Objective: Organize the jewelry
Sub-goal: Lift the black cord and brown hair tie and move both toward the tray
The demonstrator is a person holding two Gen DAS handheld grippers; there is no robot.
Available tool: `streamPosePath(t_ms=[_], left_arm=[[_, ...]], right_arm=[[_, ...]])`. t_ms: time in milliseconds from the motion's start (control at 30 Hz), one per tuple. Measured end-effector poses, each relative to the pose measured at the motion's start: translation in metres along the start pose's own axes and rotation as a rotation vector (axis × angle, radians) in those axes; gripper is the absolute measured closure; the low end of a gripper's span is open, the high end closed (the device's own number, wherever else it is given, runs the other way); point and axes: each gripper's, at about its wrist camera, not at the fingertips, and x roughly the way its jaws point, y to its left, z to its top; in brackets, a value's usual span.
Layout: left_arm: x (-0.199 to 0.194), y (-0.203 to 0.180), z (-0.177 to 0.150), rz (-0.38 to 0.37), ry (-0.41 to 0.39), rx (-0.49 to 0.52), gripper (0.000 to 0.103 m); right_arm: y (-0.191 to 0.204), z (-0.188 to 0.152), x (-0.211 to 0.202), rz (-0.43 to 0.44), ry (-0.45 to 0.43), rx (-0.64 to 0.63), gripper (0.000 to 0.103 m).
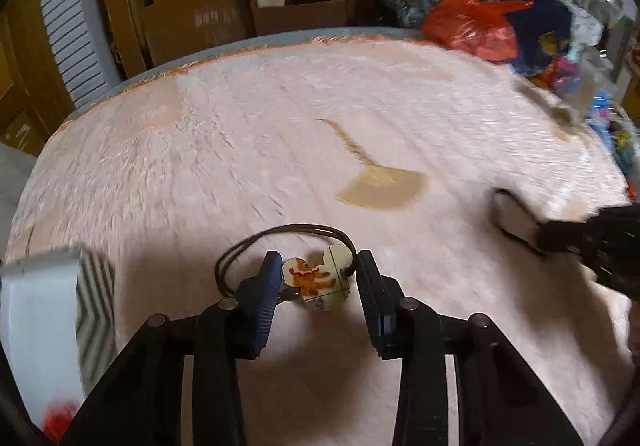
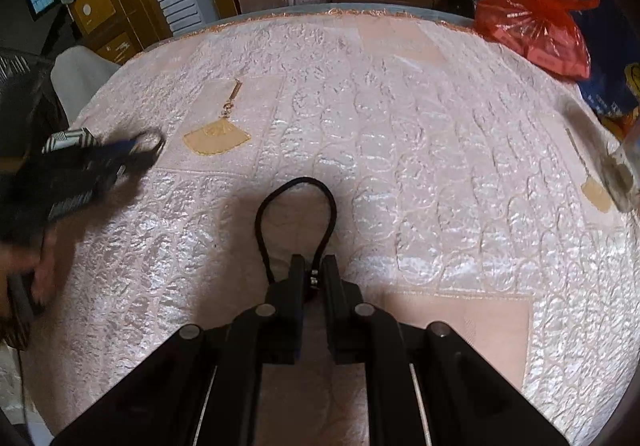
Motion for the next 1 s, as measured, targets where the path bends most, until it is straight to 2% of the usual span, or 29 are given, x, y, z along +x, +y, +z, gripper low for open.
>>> streamPosePath(t_ms=[167, 367, 533, 700, 833, 1000], left_arm=[[-0.041, -0.028, -0.022, -0.004, -0.071, -0.007, 0.057], [-0.060, -0.056, -0.042, 0.037, -0.072, -0.030, 0.057], [-0.065, -0.061, -0.056, 0.038, -0.061, -0.101, 0.057], [-0.065, -0.058, -0.072, 0.029, -0.037, -0.149, 0.057], [-0.067, -0.054, -0.084, 0.068, -0.012, -0.178, 0.057], [-0.078, -0.060, -0.095, 0.126, -0.013, -0.204, 0.057]], right_arm=[[0.001, -0.005, -0.010, 0.034, -0.024, 0.008, 0.094], [-0.001, -0.012, -0.037, 0.111, -0.086, 0.020, 0.094], [-0.012, -0.023, -0.067, 0.171, -0.169, 0.075, 0.094], [-0.010, -0.032, -0.081, 0.182, -0.211, 0.074, 0.094], [-0.005, -0.038, -0.091, 0.183, -0.246, 0.040, 0.094], [0.002, -0.047, -0.095, 0.160, -0.244, 0.004, 0.094]])
